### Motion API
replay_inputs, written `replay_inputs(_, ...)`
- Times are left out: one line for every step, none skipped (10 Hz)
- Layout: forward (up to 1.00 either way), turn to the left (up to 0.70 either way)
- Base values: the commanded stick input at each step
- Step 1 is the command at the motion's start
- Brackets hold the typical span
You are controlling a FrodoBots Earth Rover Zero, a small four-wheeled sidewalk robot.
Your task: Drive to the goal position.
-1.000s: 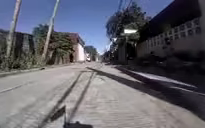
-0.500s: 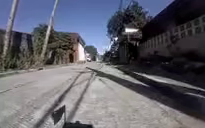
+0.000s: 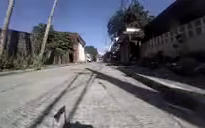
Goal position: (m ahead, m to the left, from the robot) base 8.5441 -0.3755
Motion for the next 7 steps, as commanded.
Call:
replay_inputs(0.85, 0.0)
replay_inputs(0.85, 0.0)
replay_inputs(0.85, 0.0)
replay_inputs(0.85, 0.0)
replay_inputs(0.85, 0.0)
replay_inputs(0.85, 0.0)
replay_inputs(0.85, 0.0)
